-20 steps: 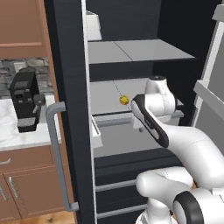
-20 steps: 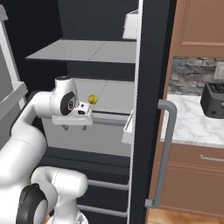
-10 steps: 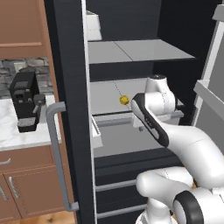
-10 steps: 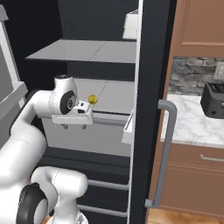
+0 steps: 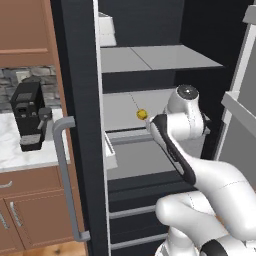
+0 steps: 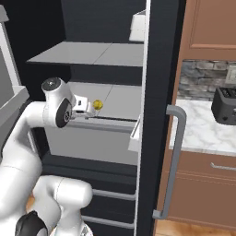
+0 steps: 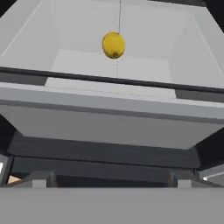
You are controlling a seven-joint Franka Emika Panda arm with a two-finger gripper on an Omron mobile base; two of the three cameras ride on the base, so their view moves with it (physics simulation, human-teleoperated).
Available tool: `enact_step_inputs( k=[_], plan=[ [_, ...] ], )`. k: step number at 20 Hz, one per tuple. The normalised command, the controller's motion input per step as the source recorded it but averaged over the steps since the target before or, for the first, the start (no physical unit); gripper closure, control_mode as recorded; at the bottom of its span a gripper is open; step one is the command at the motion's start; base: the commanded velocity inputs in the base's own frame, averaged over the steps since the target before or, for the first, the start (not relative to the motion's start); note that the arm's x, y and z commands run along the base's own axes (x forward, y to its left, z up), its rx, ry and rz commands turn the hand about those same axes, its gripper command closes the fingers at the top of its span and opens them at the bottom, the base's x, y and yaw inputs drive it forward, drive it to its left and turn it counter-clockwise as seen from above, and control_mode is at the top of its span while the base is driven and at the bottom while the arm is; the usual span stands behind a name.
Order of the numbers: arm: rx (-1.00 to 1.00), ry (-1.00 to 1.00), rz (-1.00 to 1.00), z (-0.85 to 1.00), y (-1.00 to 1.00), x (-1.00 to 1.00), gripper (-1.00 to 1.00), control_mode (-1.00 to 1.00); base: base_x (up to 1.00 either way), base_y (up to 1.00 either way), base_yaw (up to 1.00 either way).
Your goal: Place the cold items (broccoli and lemon) from the fridge in one tupperware on the dining counter. Place the warm items (kebab skewer and hot dog) in the stove area in another tupperware.
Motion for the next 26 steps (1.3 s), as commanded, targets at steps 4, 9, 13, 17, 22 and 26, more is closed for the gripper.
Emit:
enact_step_inputs(
  k=[4,9,13,17,22,26],
  plan=[
    [0.24,-0.23,-0.11,0.54,0.01,0.96,-1.00,-1.00,0.00,0.00,0.00],
    [0.13,-0.10,-0.18,-0.14,-0.05,0.64,-1.00,-1.00,0.00,0.00,0.00],
    [-0.06,0.01,-0.03,-0.11,0.04,0.48,-1.00,-1.00,0.00,0.00,0.00],
    [-0.03,0.11,0.00,-0.06,0.00,0.53,-1.00,-1.00,0.00,0.00,0.00],
    [-0.01,0.13,0.02,-0.12,0.00,0.78,-1.00,-1.00,0.00,0.00,0.00],
    [-0.02,0.04,0.01,-0.30,0.00,0.57,-1.00,-1.00,0.00,0.00,0.00]
  ],
)
